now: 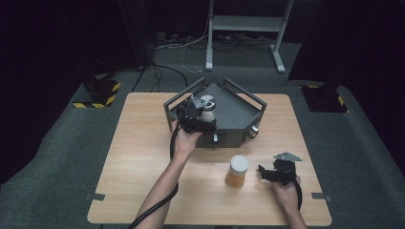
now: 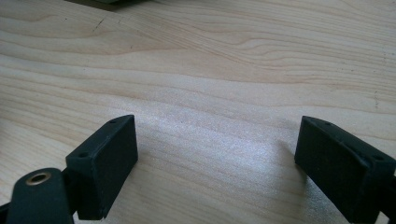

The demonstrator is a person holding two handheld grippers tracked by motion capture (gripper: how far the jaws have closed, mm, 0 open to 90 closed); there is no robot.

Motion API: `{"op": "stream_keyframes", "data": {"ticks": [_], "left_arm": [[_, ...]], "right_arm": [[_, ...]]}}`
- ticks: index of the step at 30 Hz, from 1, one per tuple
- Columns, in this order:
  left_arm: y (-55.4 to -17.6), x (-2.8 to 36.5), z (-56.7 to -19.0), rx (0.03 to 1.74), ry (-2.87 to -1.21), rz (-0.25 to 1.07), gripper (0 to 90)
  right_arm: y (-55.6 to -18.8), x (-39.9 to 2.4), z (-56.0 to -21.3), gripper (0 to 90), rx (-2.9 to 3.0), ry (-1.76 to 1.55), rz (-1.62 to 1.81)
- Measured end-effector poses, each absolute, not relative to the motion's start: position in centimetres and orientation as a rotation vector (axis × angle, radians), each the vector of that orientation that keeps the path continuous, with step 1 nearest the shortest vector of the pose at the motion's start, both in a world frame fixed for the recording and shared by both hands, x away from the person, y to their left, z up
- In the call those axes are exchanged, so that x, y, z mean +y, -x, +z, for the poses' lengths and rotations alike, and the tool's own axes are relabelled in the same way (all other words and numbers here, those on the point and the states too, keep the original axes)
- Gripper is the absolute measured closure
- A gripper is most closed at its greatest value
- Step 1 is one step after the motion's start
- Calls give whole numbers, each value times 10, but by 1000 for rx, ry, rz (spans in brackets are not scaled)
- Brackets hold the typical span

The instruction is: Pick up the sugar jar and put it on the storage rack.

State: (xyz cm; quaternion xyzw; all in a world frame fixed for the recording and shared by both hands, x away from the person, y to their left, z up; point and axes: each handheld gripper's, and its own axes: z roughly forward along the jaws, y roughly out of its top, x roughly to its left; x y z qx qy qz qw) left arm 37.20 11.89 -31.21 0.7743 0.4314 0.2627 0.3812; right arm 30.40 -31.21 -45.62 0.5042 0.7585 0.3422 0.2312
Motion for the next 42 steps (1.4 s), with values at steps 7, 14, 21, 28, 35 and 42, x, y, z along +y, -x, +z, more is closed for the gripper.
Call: {"op": "stream_keyframes", "data": {"ticks": [7, 14, 21, 28, 35, 42], "left_arm": [[-358, 125, -317, 1095, -1975, 656, 46], [-343, 131, -324, 1091, -1980, 679, 39], [-332, 137, -330, 1094, -1974, 670, 37], [-321, 141, -341, 1097, -1979, 670, 37], [-315, 143, -357, 1104, -1995, 641, 37], [-314, 142, -371, 1123, -2010, 617, 38]], "right_arm": [[-304, -312, -456, 130, 2086, -1386, 941], [-304, -312, -456, 130, 2085, -1386, 941], [-304, -312, -456, 130, 2086, -1386, 941], [-304, -312, -456, 130, 2086, -1386, 940], [-304, -312, -456, 130, 2086, -1386, 940], [-304, -312, -456, 130, 2086, -1386, 940]]}}
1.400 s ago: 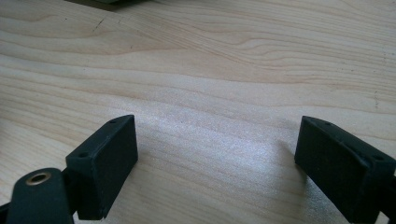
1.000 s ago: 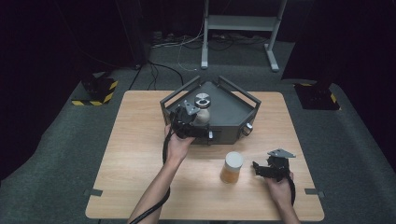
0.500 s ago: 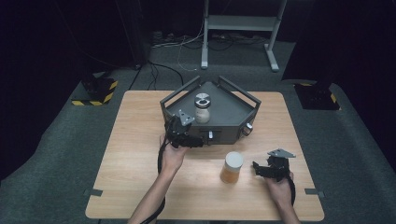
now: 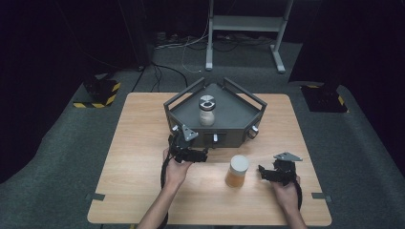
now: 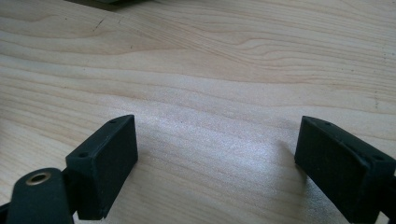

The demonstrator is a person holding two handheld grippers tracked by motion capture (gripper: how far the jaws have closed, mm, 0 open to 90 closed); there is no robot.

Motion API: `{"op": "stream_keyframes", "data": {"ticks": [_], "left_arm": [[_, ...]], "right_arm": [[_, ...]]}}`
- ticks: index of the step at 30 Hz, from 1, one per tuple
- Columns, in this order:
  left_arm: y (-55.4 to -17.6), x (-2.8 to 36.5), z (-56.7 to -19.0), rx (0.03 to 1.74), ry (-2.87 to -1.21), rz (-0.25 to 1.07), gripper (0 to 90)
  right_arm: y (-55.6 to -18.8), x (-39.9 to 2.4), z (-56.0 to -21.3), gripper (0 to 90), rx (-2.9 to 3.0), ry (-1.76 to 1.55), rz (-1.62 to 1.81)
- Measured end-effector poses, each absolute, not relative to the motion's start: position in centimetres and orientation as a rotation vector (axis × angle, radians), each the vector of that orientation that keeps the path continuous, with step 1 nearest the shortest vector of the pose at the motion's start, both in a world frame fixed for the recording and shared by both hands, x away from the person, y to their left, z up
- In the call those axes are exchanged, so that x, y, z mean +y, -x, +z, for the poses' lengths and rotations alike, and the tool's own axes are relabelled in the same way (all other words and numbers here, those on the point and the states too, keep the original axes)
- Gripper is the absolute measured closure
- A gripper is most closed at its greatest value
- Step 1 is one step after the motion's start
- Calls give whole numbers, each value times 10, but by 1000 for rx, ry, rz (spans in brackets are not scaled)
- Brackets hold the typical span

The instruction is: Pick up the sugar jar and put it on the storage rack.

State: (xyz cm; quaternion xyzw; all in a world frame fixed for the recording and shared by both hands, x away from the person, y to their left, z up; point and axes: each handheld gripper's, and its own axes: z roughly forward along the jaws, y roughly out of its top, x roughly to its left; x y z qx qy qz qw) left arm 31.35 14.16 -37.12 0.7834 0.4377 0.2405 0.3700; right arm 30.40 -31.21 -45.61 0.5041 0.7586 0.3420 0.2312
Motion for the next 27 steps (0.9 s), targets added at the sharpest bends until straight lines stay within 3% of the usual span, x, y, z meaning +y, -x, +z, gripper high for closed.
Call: {"op": "stream_keyframes", "data": {"ticks": [27], "left_arm": [[-319, 135, -418, 1234, -2027, 546, 39]], "right_arm": [[-304, -312, -456, 129, 2086, -1386, 938]]}}
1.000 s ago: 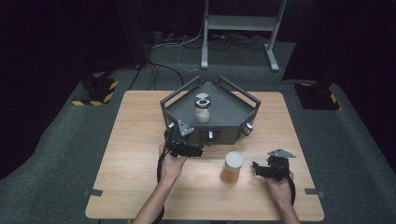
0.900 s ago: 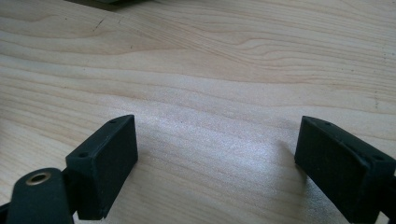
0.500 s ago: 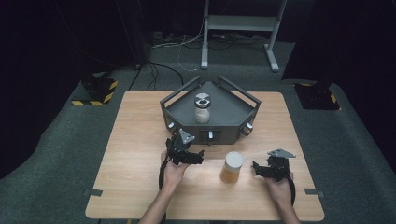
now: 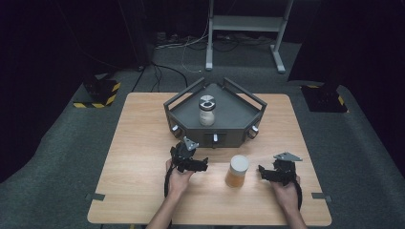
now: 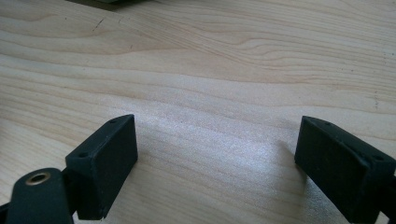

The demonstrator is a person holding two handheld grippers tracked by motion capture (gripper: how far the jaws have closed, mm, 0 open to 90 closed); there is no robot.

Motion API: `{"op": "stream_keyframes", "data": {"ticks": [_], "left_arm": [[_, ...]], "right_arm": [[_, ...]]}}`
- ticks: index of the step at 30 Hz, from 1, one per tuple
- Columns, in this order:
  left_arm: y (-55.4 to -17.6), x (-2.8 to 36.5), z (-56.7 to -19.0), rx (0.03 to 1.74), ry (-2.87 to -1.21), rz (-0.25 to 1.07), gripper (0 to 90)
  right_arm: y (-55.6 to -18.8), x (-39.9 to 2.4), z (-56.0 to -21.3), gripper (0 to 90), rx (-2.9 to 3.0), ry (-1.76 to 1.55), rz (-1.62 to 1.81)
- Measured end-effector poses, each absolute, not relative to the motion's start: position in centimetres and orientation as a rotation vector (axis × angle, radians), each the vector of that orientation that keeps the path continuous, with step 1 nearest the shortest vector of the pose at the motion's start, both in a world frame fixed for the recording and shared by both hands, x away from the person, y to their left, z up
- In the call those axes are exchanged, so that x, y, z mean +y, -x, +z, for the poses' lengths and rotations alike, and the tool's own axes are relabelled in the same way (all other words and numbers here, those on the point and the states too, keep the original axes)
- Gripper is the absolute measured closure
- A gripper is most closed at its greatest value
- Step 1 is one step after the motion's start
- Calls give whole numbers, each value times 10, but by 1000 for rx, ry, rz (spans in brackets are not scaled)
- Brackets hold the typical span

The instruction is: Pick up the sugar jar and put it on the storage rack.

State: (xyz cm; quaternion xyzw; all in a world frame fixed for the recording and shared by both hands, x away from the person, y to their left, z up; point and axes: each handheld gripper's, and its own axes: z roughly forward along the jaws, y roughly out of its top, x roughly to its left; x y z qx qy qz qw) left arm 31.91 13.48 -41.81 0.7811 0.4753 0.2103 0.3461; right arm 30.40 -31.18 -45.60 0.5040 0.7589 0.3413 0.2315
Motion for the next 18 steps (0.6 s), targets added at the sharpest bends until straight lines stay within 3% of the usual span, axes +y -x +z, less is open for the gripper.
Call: {"op": "stream_keyframes", "data": {"ticks": [18], "left_arm": [[-325, 129, -440, 1279, -2022, 565, 45]], "right_arm": [[-304, -312, -456, 129, 2086, -1385, 938]]}}
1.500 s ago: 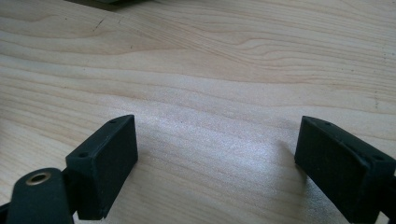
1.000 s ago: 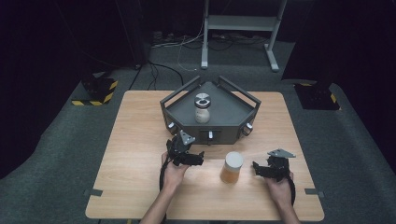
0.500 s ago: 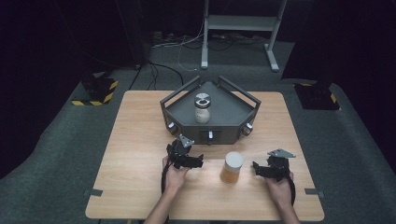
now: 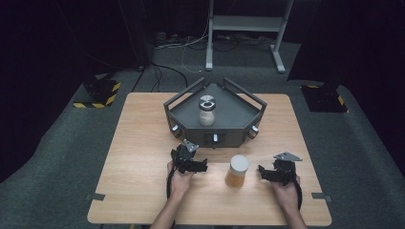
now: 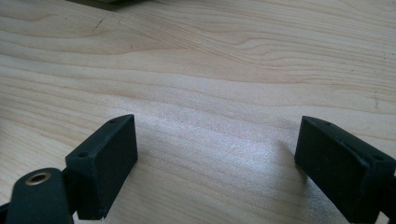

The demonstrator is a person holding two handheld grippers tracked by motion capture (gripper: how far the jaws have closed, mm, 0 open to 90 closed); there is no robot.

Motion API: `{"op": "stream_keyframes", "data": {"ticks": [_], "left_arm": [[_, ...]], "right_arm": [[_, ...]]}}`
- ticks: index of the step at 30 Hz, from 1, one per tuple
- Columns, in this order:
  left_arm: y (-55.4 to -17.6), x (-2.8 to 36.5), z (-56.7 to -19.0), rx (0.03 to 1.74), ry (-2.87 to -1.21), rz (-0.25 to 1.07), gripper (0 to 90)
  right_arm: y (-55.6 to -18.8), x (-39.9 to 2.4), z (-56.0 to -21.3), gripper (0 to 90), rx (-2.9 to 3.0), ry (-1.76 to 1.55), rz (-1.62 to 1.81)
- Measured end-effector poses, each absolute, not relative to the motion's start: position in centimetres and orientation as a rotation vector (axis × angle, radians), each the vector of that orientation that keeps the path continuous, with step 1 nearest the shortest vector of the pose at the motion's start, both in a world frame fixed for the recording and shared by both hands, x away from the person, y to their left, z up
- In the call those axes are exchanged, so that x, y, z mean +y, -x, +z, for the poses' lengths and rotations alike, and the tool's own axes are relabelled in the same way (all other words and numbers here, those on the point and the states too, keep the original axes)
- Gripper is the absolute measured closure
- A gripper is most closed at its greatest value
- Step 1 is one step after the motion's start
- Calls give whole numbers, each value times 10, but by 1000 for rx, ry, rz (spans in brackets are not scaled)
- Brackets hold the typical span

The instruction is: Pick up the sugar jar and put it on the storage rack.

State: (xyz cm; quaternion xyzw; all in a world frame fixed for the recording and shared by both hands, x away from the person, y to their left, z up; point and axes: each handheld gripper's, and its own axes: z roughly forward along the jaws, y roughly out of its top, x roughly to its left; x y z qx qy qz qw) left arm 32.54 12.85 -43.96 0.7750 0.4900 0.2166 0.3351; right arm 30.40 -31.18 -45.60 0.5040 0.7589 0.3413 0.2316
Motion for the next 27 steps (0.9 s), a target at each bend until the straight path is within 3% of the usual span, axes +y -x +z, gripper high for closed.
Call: {"op": "stream_keyframes", "data": {"ticks": [27], "left_arm": [[-330, 126, -453, 1283, -2031, 566, 38]], "right_arm": [[-304, -311, -456, 130, 2085, -1386, 936]]}}
